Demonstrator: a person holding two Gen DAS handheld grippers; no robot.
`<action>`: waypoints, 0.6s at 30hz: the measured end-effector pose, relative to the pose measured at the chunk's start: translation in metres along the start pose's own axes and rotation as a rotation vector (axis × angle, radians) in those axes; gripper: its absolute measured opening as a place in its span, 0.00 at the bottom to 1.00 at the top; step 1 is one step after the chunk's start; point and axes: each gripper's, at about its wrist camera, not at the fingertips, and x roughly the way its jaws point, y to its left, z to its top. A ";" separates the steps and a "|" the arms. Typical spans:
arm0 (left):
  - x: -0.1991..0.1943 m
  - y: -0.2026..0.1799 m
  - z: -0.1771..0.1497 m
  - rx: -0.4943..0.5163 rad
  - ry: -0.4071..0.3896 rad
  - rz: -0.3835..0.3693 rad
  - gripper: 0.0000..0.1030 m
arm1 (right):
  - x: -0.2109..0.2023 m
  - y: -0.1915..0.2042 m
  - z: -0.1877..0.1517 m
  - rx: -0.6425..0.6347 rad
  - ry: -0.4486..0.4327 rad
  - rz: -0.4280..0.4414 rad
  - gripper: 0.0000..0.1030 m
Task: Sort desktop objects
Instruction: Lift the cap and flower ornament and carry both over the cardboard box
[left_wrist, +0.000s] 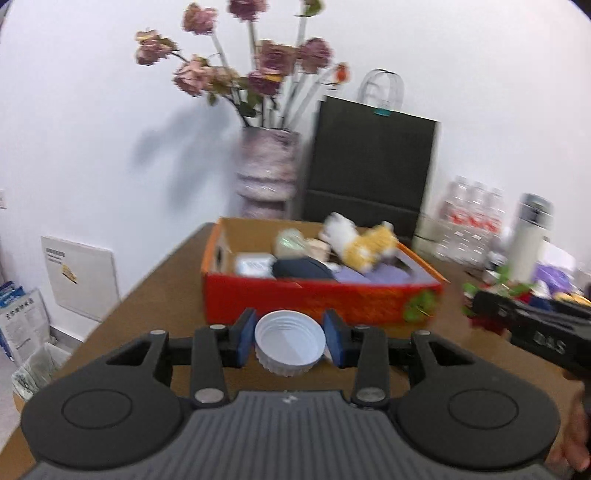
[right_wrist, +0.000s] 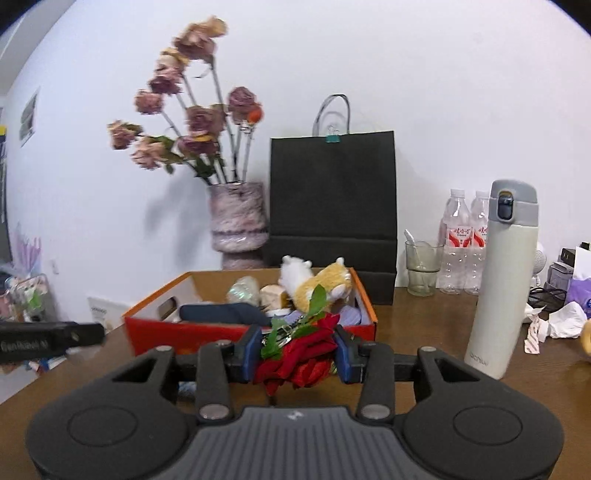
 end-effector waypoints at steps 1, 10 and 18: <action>-0.011 -0.006 -0.003 0.012 -0.003 -0.011 0.39 | -0.011 0.002 -0.001 -0.002 -0.009 0.006 0.38; -0.092 -0.041 -0.025 0.095 -0.069 -0.035 0.40 | -0.089 0.015 -0.012 -0.036 -0.056 0.038 0.38; -0.161 -0.046 -0.025 0.084 -0.200 -0.016 0.40 | -0.161 0.028 0.003 -0.078 -0.198 0.054 0.38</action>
